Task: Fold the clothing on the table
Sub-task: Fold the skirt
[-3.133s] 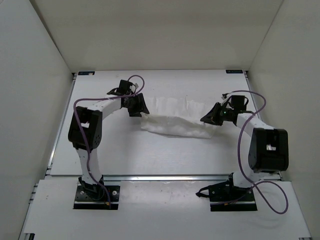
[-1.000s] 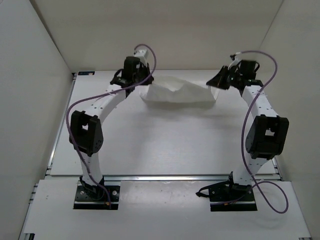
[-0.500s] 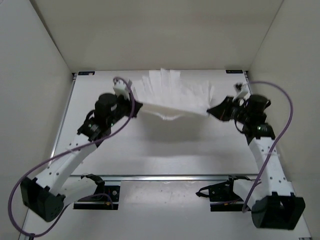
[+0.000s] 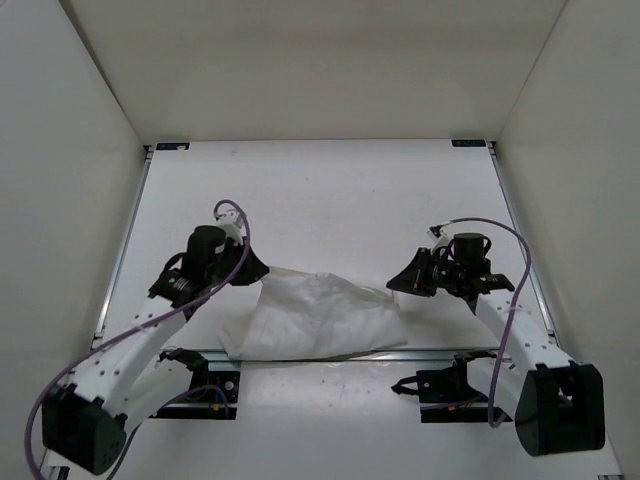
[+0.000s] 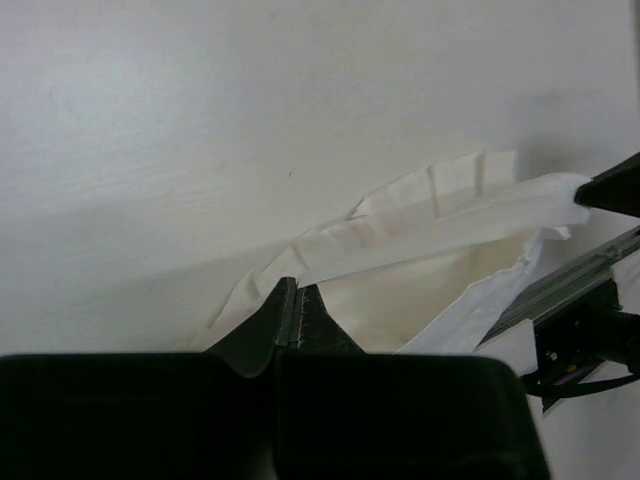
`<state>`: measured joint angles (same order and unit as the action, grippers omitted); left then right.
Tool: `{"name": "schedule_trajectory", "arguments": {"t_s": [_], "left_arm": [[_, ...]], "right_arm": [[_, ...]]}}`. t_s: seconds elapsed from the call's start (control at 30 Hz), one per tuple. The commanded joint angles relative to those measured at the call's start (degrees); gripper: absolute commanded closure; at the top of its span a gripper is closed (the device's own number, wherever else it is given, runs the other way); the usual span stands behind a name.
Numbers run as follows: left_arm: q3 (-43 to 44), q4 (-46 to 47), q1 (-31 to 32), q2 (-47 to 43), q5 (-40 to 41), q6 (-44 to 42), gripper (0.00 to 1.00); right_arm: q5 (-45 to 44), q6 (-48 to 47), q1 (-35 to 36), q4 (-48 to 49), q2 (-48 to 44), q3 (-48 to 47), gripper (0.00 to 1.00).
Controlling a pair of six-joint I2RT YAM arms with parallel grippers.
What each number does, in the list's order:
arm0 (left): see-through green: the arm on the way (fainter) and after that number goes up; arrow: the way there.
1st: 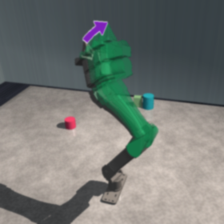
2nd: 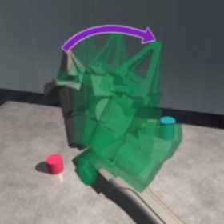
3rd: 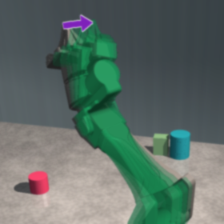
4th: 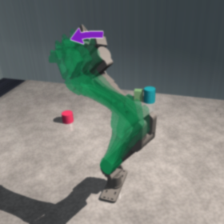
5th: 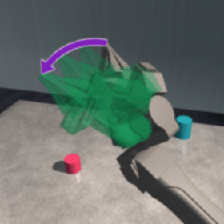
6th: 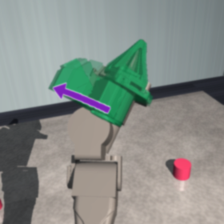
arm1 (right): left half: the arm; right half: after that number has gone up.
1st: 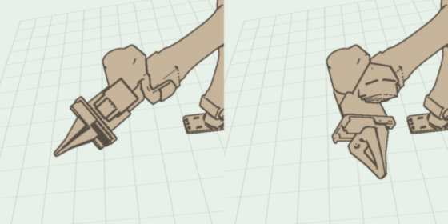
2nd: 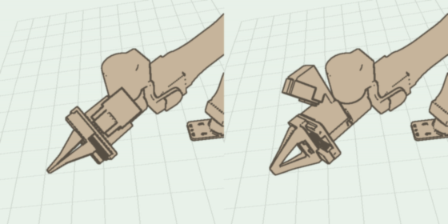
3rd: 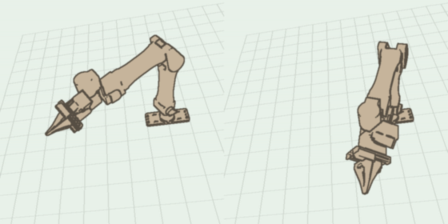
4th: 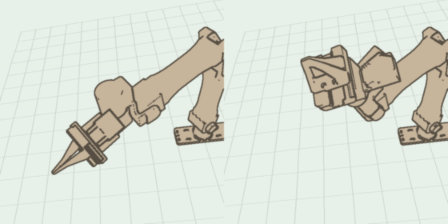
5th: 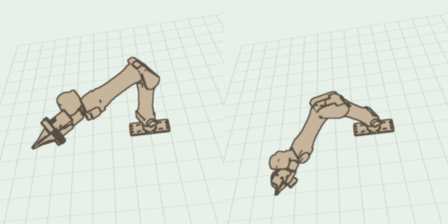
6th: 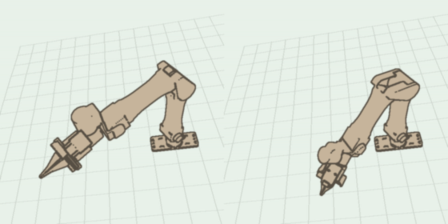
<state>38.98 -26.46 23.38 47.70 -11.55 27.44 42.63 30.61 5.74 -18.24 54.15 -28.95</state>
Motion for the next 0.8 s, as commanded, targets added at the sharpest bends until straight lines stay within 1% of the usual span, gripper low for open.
{"name": "schedule_trajectory", "arguments": {"t_s": [0.0,0.1,0.13,0.2,0.23,0.27,0.3,0.33,0.37,0.4,0.43,0.47,0.5,0.57,0.6,0.63,0.67,0.7,0.77], "left_arm": [[-1.62,0.18,-1.32,5.98,6.19,1.39,1.00],[-2.59,0.79,-1.66,7.23,6.10,1.13,1.00],[-2.68,2.10,-2.54,7.92,5.41,1.04,1.00],[-0.68,4.65,-4.65,9.50,4.96,-0.19,1.00],[0.90,4.66,-5.53,11.78,4.87,-1.50,1.00],[4.31,4.92,-5.53,15.19,5.48,-2.30,1.00],[8.79,5.10,-6.14,17.05,5.83,-3.78,1.00],[14.14,5.27,-5.89,21.42,6.10,-5.54,1.00],[17.24,4.93,-5.89,25.99,6.02,-6.17,1.00],[23.79,4.32,-5.97,28.47,5.06,-7.39,1.00],[31.26,3.61,-6.15,33.37,5.48,-8.53,1.00],[35.33,1.87,-5.71,37.60,5.57,-8.89,1.00],[43.81,0.11,-5.54,41.21,5.84,-9.85,1.00],[59.99,-2.62,-4.31,45.61,7.93,-11.96,1.00],[63.55,-3.85,-4.30,46.33,10.21,-12.49,1.00],[68.81,-4.56,-2.82,47.21,11.36,-13.63,1.00],[72.08,-4.48,-2.20,47.39,13.12,-14.69,1.00],[73.24,-4.04,-1.50,47.13,14.70,-15.13,1.00],[70.20,-2.29,-0.97,43.81,14.54,-15.49,1.00]], "right_arm": [[-5.27,-2.92,-1.70,2.42,4.63,-0.13,1.00],[-5.11,-4.42,-1.52,2.34,8.68,-2.50,1.00],[-4.23,-4.68,-2.04,3.64,10.17,-3.30,1.00],[-3.26,-4.86,-3.01,5.05,12.20,-5.50,1.00],[-3.17,-5.12,-3.80,5.67,13.60,-8.20,0.99],[-3.43,-5.47,-4.50,5.67,15.18,-10.14,1.00],[-3.61,-5.73,-4.94,5.41,16.85,-13.99,1.00],[-3.61,-6.09,-5.64,5.41,17.82,-18.21,1.00],[-3.43,-6.26,-5.65,5.41,19.83,-23.29,1.00],[-2.91,-6.26,-6.87,5.49,22.12,-25.96,1.00],[-1.95,-6.18,-7.84,5.23,23.53,-31.81,1.00],[-1.50,-6.53,-8.02,4.01,25.81,-38.05,1.00],[-1.67,-6.70,-8.54,3.31,27.40,-41.24,1.00],[-1.85,-8.28,-9.16,2.16,29.07,-52.47,1.00],[-2.20,-8.46,-9.34,1.98,29.26,-54.70,1.00],[-2.72,-8.55,-9.86,1.63,29.08,-58.12,1.00],[-3.34,-8.72,-10.04,1.98,28.47,-60.24,1.00],[-3.69,-8.90,-10.48,2.33,27.16,-60.69,1.00],[-4.13,-9.34,-11.01,2.25,24.79,-58.35,1.00]]}}
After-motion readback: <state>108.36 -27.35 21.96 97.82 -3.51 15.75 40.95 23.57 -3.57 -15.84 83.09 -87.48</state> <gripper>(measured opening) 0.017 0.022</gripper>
